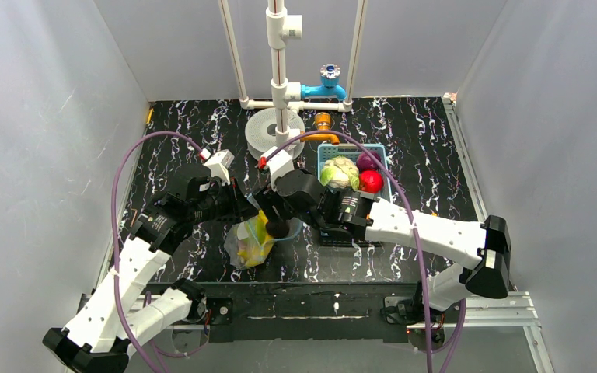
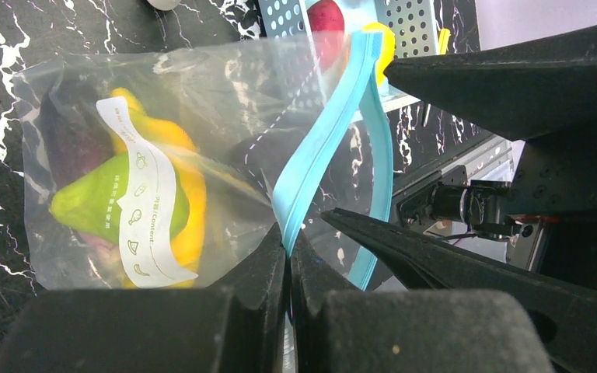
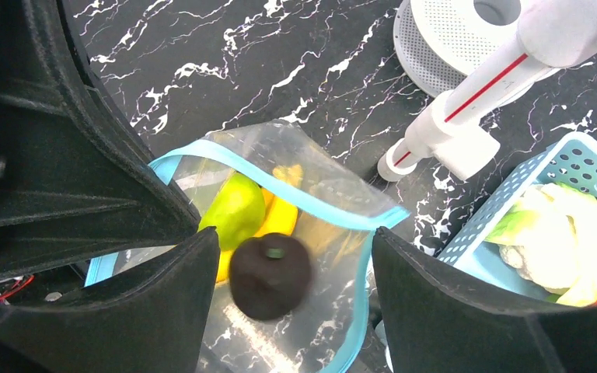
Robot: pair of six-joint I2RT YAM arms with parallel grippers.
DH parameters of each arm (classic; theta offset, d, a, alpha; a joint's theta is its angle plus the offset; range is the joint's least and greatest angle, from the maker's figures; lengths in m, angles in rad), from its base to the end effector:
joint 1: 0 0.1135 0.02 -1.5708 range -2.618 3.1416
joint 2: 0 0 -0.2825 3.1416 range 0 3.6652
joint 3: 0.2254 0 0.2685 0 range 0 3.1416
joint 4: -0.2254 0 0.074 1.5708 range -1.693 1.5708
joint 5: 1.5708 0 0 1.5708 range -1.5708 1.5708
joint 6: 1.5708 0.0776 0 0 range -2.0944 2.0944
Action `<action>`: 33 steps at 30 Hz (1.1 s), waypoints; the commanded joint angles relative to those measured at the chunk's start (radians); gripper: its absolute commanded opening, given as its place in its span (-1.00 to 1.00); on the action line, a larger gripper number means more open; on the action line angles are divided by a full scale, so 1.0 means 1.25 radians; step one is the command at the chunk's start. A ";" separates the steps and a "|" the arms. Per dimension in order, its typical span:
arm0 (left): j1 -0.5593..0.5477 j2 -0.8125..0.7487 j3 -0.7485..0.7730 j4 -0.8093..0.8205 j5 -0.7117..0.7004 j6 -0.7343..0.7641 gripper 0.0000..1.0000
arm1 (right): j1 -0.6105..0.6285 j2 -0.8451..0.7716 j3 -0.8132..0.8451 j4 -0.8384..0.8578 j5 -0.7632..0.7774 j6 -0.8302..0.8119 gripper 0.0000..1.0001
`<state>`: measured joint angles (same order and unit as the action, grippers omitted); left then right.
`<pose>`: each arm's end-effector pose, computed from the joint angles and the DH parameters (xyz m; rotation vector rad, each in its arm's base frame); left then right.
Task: Place the food in the zip-top bag and seal the zipper
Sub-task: Place the fake fruit in the zipper food storage bag, then pick up the fake vegetable from the bin.
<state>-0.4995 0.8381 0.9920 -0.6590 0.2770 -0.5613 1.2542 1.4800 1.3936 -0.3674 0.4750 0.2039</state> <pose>0.1747 -0.1195 0.3510 0.1120 2.1893 -0.9145 0.1548 0.3585 0.3693 -0.7330 1.8621 0.4664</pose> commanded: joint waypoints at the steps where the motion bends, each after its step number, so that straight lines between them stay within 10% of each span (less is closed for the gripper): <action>1: -0.002 -0.017 -0.005 -0.001 0.006 0.001 -1.00 | 0.012 -0.003 0.041 0.009 0.029 -0.017 0.58; 33: -0.002 -0.010 -0.018 0.012 0.019 -0.008 -1.00 | -0.043 -0.277 -0.197 0.154 0.249 0.091 0.74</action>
<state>-0.4995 0.8341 0.9773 -0.6513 0.2792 -0.5694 1.2515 1.2061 1.1952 -0.2388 0.6991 0.2288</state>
